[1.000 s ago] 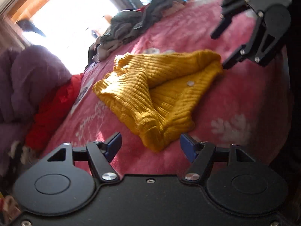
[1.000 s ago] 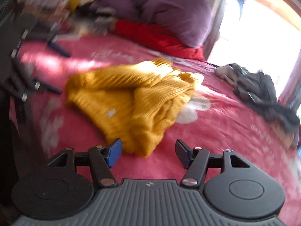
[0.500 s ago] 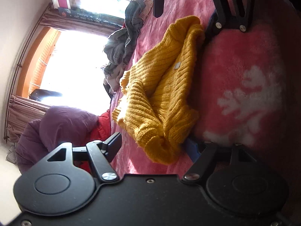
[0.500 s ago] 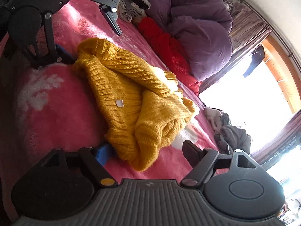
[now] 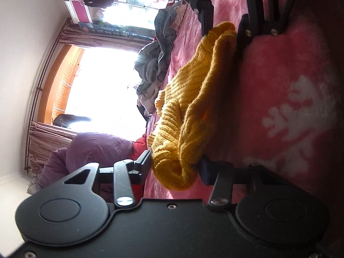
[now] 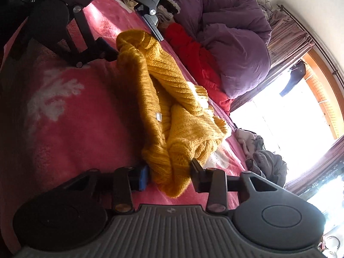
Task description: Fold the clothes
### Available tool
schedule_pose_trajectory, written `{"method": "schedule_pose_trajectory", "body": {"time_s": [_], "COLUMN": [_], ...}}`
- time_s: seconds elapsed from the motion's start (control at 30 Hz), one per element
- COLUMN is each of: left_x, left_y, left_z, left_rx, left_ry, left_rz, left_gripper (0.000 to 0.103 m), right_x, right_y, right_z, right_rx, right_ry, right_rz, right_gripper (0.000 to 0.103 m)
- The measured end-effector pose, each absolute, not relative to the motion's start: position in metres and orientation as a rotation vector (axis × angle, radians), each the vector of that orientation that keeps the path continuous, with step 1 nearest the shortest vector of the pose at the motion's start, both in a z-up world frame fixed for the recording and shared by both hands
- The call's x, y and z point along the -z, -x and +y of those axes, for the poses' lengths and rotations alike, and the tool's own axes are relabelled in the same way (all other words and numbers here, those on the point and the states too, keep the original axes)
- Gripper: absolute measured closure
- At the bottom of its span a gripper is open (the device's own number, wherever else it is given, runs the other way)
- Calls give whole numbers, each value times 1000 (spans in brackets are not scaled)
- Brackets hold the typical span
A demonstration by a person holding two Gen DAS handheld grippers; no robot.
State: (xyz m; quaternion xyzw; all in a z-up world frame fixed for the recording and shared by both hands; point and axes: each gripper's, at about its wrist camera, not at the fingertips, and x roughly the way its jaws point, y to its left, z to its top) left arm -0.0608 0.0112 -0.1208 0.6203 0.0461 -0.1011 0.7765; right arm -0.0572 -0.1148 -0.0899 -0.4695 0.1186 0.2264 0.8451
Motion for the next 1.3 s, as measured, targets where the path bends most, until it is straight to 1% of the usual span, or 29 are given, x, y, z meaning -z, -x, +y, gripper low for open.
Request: {"method": "schedule_pose_trajectory", "body": {"time_s": [0.07, 0.13, 0.2, 0.3, 0.5, 0.67, 0.77, 0.97, 1.07, 1.17, 1.3], "left_x": [123, 122, 120, 117, 93, 69, 49, -1, -19, -36, -50], "left_y": [62, 64, 67, 71, 96, 120, 120, 91, 69, 40, -3], "left_z": [11, 10, 9, 7, 10, 13, 14, 24, 31, 40, 53], "left_rx": [224, 227, 229, 231, 250, 307, 325, 306, 329, 375, 423], "left_ry": [-1340, -1339, -1338, -1336, -1308, -1252, -1187, -980, -886, -721, -519], "left_rz": [108, 120, 133, 152, 162, 188, 208, 200, 206, 229, 272], "left_gripper": [60, 67, 71, 75, 76, 76, 74, 72, 71, 74, 76], "right_x": [90, 90, 88, 83, 59, 33, 16, -17, -32, -44, -55], "right_y": [57, 57, 56, 58, 85, 120, 129, 108, 84, 58, 12], "right_z": [-115, -114, -114, -114, -117, -127, -131, -138, -150, -162, -183], "right_rx": [-473, -471, -480, -488, -530, -517, -482, -422, -430, -445, -495], "right_ry": [986, 976, 957, 940, 933, 933, 911, 824, 707, 593, 363], "right_rz": [257, 271, 299, 330, 349, 311, 275, 198, 207, 216, 267], "right_gripper": [63, 65, 70, 73, 74, 74, 73, 73, 71, 71, 73]}}
